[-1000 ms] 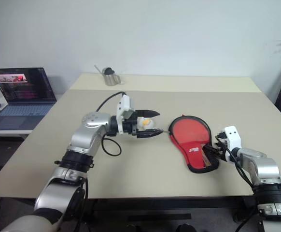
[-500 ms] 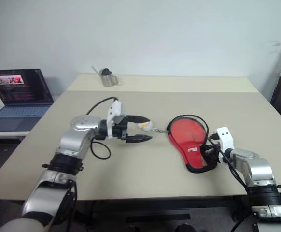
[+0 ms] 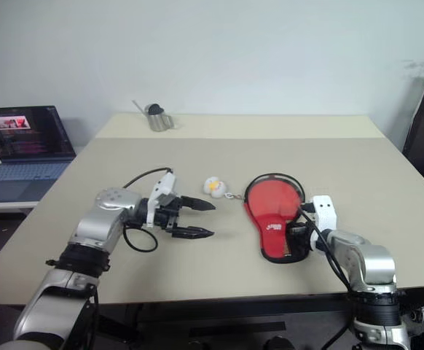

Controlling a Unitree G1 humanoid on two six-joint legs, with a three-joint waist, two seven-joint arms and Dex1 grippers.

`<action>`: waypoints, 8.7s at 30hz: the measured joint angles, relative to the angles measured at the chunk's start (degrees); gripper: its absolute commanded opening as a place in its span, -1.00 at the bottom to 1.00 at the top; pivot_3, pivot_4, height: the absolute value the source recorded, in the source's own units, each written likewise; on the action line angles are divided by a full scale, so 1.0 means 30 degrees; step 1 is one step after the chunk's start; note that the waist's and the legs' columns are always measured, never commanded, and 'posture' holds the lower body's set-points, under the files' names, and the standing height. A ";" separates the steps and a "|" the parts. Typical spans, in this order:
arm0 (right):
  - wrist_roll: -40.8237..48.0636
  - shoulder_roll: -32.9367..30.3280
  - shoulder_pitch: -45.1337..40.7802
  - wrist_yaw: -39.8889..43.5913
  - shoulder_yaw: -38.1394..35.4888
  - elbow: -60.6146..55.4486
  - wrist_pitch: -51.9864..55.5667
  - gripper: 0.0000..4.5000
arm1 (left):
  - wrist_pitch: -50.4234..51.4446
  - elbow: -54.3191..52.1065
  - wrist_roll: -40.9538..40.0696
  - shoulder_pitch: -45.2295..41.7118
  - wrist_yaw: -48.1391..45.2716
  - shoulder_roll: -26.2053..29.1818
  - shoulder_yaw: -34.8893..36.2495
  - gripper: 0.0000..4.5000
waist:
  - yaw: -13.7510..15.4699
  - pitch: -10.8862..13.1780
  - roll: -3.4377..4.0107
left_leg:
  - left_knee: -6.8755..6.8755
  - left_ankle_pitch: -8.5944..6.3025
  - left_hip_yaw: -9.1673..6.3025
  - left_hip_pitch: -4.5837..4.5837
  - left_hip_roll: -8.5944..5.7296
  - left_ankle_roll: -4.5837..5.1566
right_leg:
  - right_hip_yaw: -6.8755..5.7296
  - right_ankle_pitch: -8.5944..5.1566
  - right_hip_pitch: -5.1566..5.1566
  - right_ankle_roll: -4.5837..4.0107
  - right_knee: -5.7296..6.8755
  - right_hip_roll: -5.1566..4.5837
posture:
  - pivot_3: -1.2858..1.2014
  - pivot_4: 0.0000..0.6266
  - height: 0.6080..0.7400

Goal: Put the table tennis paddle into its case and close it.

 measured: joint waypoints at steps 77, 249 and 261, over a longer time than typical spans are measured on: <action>0.1349 -0.0696 0.2783 -0.0725 0.2067 -0.8695 -0.1323 0.99 | -0.0986 0.0505 -0.0908 0.0235 0.5244 -0.1326 -0.0099 0.80 | 0.0108 0.0002 0.0000 | -0.0051 -0.0029 0.0000 -0.0085 -0.0027 -0.0047 | -0.0078 -0.0059 0.0014 -0.0024 -0.0234 -0.0088 | 0.03 -0.52 1.00; -0.2979 0.3002 0.5557 -0.2367 0.4303 -0.3426 -0.7034 1.00 | -0.7286 1.9799 1.3081 -1.2092 2.2177 -1.3155 -0.0385 0.59 | 0.0860 -0.0359 -0.0238 | -0.0035 -0.0246 -0.0071 -0.0029 0.0291 -0.0389 | -0.0727 -0.0006 0.0374 0.0040 -0.0649 -0.0132 | 0.03 -0.52 1.00; -0.1112 0.2552 0.6035 -0.1930 0.3261 -0.5723 -0.4927 1.00 | -0.8714 1.8326 0.7909 -1.1906 1.3393 -0.8444 0.3638 0.59 | 0.0754 -0.0361 -0.0209 | -0.0032 -0.0239 -0.0054 -0.0042 0.0271 -0.0373 | -0.0706 -0.0180 0.0279 -0.0079 -0.0392 -0.0132 | 0.03 -0.52 1.00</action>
